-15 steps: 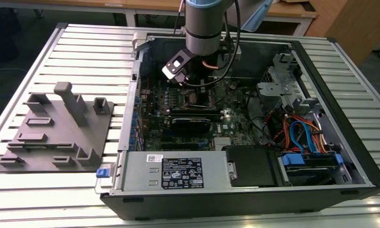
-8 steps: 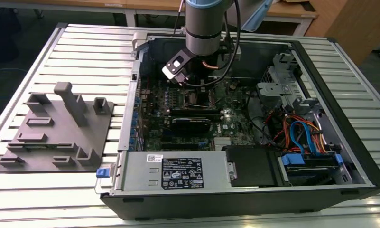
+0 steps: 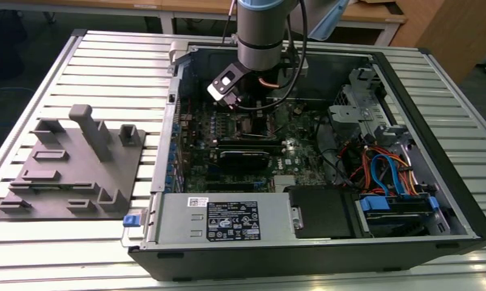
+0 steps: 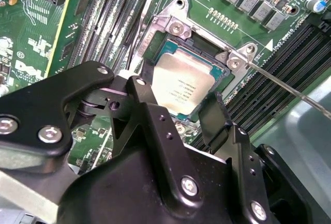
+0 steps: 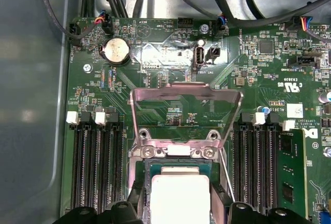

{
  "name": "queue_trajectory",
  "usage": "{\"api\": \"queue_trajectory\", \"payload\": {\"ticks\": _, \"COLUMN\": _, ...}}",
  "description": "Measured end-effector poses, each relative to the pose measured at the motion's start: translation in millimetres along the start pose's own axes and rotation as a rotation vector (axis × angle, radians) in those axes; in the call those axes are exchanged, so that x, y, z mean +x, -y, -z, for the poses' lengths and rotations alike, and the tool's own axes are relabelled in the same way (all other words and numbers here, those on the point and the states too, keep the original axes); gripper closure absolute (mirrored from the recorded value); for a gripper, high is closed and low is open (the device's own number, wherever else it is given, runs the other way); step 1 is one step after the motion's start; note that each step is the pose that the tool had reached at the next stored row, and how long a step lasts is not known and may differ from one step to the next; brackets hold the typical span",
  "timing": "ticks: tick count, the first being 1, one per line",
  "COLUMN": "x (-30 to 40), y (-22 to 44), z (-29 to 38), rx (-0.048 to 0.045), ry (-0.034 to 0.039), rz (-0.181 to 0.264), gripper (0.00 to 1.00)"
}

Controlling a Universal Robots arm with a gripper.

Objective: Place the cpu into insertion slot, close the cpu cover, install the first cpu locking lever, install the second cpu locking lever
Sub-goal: 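Place the cpu into insertion slot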

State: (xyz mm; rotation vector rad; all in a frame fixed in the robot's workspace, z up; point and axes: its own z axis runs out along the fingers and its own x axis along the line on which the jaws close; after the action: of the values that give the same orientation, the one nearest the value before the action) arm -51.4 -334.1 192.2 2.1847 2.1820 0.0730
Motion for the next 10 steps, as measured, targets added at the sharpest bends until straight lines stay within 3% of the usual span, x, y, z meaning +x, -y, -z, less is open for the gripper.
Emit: {"api": "queue_trajectory", "payload": {"ticks": 10, "x": 0.2, "y": 0.0, "z": -0.4, "rx": -0.0001, "ry": -0.0006, "rz": -0.001, "gripper": 0.39}}
